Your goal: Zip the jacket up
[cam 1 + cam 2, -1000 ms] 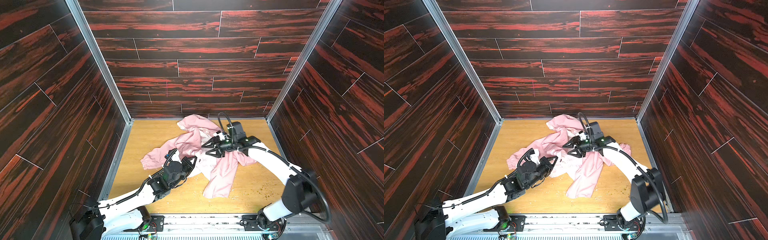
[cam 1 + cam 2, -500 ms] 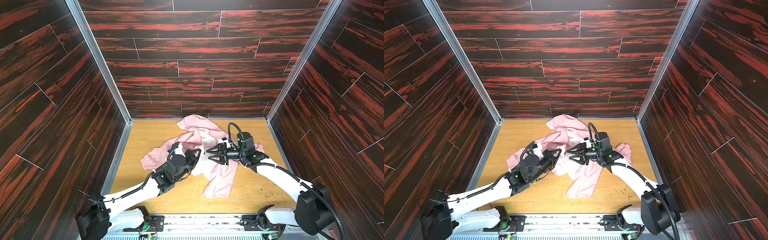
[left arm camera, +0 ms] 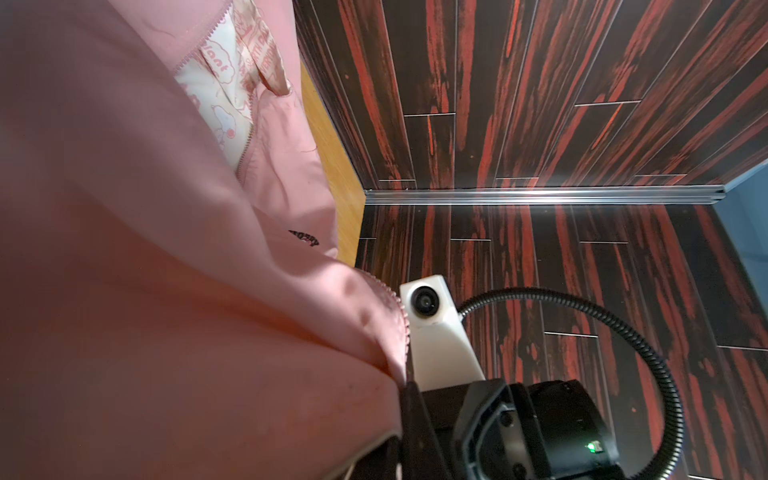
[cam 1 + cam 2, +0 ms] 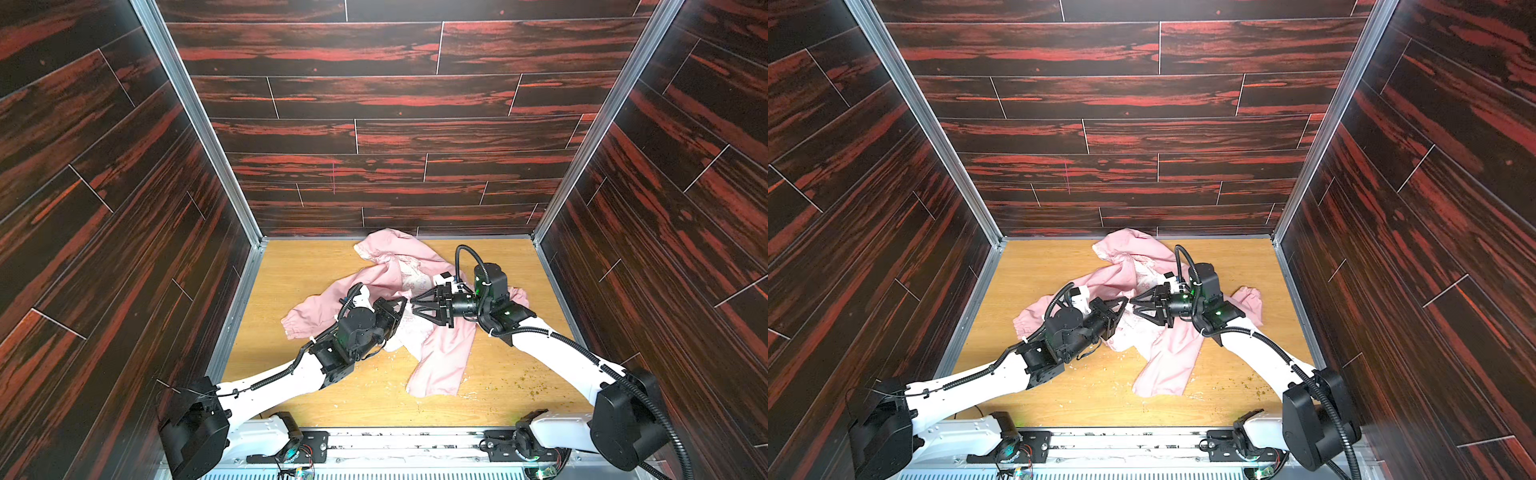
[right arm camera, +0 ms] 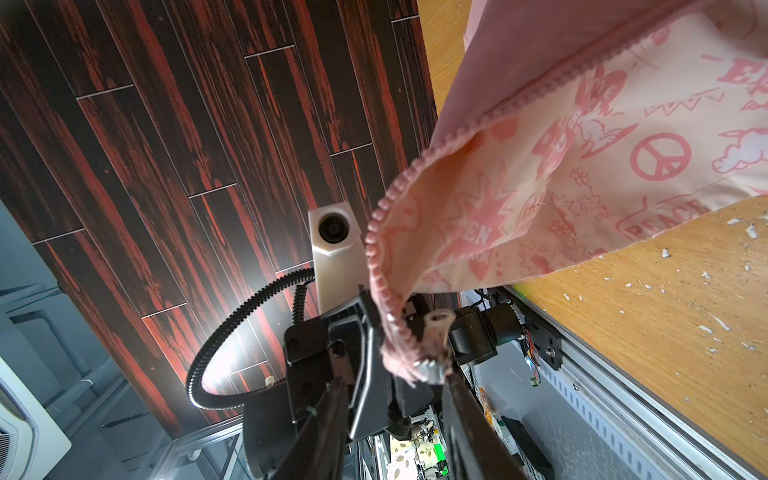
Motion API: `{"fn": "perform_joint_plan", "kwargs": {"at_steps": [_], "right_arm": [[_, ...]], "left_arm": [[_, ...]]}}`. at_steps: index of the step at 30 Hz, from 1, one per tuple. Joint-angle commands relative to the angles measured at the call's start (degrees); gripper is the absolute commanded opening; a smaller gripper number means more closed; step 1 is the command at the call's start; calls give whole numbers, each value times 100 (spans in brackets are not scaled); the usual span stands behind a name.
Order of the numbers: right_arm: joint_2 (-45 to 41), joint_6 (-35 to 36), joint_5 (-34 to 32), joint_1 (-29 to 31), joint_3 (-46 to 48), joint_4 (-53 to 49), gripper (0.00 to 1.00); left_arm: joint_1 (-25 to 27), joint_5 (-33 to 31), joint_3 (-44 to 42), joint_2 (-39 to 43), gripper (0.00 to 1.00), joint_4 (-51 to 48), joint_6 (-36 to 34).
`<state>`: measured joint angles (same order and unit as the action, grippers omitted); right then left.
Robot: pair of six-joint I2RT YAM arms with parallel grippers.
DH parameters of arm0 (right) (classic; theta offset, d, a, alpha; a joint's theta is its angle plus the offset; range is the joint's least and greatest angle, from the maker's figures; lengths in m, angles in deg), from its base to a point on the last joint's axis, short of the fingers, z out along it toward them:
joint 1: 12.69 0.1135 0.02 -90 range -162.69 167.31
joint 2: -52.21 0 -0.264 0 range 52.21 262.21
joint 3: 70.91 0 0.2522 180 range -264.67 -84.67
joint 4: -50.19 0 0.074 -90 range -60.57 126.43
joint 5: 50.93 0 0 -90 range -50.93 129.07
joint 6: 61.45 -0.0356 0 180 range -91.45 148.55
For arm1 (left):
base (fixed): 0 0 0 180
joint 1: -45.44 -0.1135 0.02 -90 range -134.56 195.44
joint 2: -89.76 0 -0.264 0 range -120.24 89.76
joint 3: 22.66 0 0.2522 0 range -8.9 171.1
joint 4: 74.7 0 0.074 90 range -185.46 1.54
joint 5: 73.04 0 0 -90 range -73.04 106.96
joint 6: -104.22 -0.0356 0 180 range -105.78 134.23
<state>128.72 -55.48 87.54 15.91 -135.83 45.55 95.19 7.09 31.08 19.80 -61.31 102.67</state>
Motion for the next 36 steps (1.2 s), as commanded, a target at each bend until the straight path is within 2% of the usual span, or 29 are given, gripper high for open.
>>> {"fn": "perform_joint_plan", "kwargs": {"at_steps": [1,8,18,24,28,30,34,36], "right_arm": [[81,-117,20,64,-114,205,41],[256,-155,16,163,-298,324,40],[409,-247,5,150,-417,495,17],[409,-75,15,154,-540,249,11],[400,112,18,149,-647,-8,13],[395,175,14,155,-685,-97,19],[360,373,-45,133,-705,-395,37],[325,557,-80,77,-725,-622,40]], "left_arm": [[-19,-110,18,210,0,382,177],[-19,31,97,84,0,549,275],[2,-19,38,125,0,493,331],[-4,-153,-103,295,0,379,349],[-12,-208,-192,357,0,334,371],[-12,-217,-219,381,0,326,373],[-13,-250,-265,428,0,321,372],[-10,-264,-285,465,0,300,367]]}}
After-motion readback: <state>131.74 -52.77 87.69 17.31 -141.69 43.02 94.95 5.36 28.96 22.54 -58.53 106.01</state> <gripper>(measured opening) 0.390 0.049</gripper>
